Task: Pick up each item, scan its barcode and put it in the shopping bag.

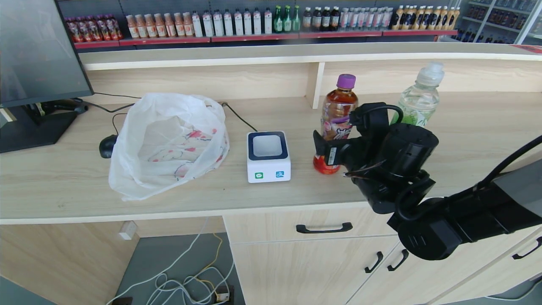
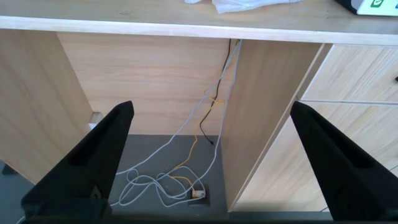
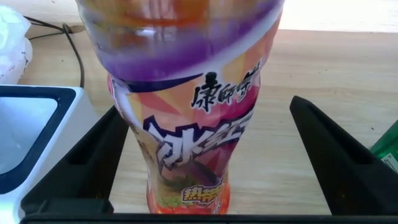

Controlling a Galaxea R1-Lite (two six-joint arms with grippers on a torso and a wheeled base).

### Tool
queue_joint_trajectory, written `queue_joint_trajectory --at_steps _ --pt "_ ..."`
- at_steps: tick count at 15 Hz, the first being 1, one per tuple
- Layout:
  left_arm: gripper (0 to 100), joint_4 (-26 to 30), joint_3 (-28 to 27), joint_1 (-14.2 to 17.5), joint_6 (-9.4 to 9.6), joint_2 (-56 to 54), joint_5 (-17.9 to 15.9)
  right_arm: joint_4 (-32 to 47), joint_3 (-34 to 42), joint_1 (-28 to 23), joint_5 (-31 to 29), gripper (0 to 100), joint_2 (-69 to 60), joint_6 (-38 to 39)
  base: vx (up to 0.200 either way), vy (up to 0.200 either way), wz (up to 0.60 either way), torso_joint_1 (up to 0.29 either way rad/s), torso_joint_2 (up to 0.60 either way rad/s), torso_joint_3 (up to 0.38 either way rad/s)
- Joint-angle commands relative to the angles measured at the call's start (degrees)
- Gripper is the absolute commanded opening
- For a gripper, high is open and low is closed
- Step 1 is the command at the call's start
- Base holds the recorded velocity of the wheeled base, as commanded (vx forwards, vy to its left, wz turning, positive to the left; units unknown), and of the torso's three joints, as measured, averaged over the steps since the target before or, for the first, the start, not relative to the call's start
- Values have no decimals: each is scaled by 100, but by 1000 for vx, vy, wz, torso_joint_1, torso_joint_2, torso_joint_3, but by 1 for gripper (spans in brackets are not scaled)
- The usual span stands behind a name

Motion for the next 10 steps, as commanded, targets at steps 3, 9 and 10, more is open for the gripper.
queue_joint_trajectory --at_steps 3,9,10 --pt "100 -1 0 -1 2 -2 10 -2 -163 -23 -1 100 75 3 0 0 0 0 0 0" --pt "100 -1 0 -1 2 -2 1 -2 -383 -31 -1 100 233 11 0 0 0 0 0 0" --pt "100 -1 0 -1 2 -2 1 -2 -436 -31 -1 100 260 11 0 0 0 0 0 0"
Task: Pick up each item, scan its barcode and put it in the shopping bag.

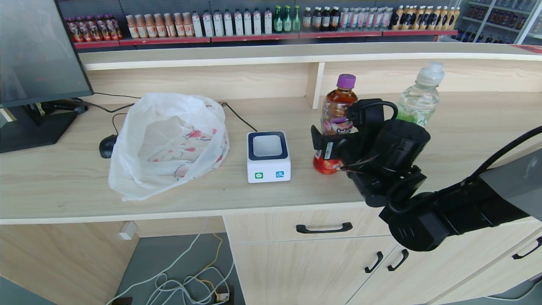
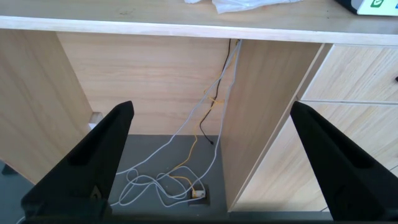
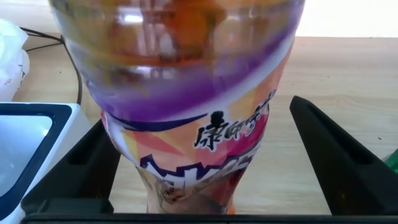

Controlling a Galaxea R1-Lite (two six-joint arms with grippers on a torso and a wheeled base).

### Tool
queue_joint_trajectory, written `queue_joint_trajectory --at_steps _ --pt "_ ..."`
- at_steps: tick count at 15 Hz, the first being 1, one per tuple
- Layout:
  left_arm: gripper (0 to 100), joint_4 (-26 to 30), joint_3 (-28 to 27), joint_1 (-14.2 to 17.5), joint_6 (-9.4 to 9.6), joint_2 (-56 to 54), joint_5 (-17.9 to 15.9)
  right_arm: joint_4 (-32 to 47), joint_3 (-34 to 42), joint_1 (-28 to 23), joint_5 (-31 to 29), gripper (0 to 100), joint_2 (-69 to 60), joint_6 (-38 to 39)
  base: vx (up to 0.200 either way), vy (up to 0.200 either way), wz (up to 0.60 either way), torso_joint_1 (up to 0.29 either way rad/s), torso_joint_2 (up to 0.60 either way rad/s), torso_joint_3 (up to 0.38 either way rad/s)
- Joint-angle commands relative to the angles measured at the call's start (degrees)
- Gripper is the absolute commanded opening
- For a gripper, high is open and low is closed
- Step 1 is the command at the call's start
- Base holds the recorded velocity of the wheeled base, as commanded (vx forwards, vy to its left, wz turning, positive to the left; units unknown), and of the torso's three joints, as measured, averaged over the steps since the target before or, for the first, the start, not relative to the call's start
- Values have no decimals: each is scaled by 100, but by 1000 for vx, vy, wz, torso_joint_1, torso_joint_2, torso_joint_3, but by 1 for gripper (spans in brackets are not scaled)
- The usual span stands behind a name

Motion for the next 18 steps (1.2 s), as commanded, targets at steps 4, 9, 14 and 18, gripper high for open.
queue_joint_trajectory --at_steps 4,9,14,18 --pt "100 -1 0 4 0 -2 -1 -2 -174 1 -1 100 162 -2 0 0 0 0 0 0" --pt "100 -1 0 4 0 -2 -1 -2 -341 1 -1 0 250 24 0 0 0 0 0 0" --pt "100 -1 0 4 0 -2 -1 -11 -420 1 -1 0 259 24 0 0 0 0 0 0" --pt "100 -1 0 4 0 -2 -1 -20 -420 1 -1 0 241 24 0 0 0 0 0 0"
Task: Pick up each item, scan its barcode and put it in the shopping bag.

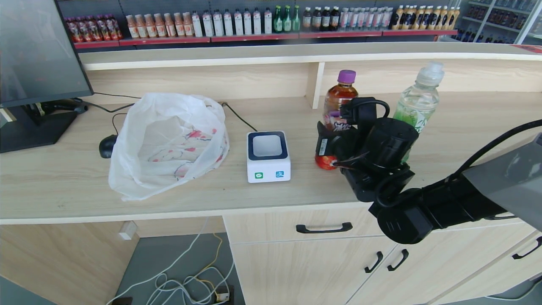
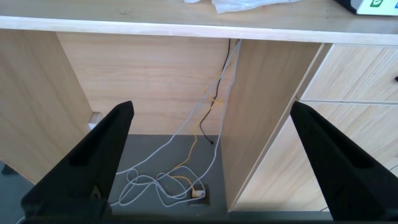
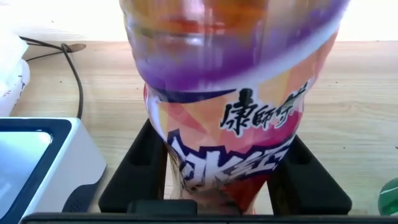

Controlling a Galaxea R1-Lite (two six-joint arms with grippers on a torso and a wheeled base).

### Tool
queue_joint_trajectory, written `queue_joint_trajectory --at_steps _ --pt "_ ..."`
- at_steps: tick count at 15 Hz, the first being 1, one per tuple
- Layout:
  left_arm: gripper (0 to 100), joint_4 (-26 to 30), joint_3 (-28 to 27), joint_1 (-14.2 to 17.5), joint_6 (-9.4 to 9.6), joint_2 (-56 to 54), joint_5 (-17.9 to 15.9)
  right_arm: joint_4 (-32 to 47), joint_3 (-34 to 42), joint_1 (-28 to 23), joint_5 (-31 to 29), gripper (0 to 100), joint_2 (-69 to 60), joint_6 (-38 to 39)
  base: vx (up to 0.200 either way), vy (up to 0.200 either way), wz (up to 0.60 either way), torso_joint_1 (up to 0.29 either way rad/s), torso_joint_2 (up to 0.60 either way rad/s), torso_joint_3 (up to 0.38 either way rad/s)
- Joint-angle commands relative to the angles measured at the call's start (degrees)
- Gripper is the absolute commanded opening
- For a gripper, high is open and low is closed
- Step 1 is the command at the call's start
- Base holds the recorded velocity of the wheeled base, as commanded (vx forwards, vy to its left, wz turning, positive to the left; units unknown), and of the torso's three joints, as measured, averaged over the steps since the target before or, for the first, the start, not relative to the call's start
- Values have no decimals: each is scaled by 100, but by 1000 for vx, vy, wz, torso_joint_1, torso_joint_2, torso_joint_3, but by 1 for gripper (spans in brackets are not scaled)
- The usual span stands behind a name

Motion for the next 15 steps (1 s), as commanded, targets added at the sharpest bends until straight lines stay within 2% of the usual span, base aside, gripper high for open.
queue_joint_trajectory --at_steps 1,9,15 --pt "100 -1 0 2 2 -2 1 -17 -1 10 1 0 -32 -1 0 0 0 0 0 0" --pt "100 -1 0 2 2 -2 1 -34 43 28 -17 0 -472 139 0 0 0 0 0 0" --pt "100 -1 0 2 2 -2 1 -34 1098 423 -8 0 -1570 192 0 0 0 0 0 0"
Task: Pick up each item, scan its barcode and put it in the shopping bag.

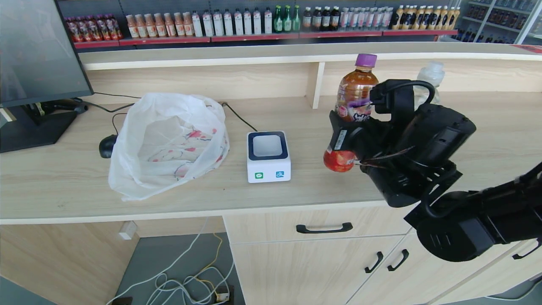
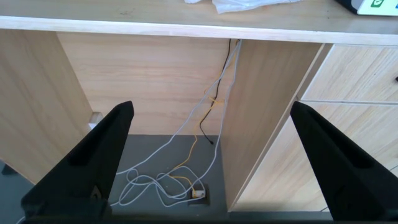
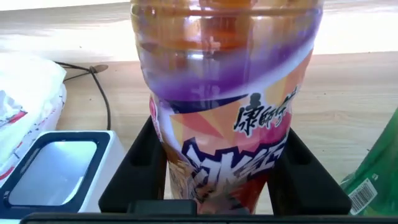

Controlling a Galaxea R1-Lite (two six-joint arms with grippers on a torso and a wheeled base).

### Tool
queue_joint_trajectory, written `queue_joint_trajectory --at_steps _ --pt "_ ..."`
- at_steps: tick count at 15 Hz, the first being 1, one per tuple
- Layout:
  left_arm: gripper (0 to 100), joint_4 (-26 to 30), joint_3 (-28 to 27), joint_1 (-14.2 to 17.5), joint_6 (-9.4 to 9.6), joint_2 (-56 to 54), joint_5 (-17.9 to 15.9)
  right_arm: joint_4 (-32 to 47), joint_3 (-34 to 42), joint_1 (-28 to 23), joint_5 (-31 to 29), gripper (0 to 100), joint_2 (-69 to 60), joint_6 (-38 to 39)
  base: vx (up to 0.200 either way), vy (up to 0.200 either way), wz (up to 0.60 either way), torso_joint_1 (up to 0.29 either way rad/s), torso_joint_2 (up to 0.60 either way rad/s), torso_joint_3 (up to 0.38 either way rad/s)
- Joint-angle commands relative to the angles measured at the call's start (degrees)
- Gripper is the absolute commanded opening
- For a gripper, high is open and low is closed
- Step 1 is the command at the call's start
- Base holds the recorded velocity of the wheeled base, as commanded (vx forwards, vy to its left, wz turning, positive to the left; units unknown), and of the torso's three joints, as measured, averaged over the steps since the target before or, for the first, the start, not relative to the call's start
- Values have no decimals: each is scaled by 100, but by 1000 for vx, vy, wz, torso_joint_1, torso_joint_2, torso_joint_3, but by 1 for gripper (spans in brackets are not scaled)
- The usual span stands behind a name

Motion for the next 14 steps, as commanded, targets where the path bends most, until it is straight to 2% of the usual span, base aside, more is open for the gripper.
queue_joint_trajectory --at_steps 1,3,11,14 --pt "100 -1 0 4 0 -2 1 -9 231 247 -1 0 -552 153 0 0 0 0 0 0" --pt "100 -1 0 4 0 -2 1 -9 372 414 -1 0 -772 302 0 0 0 0 0 0" --pt "100 -1 0 4 0 -2 1 0 2437 607 17 0 -2170 267 0 0 0 0 0 0" --pt "100 -1 0 4 0 -2 1 9 2709 625 25 0 -2407 267 0 0 0 0 0 0"
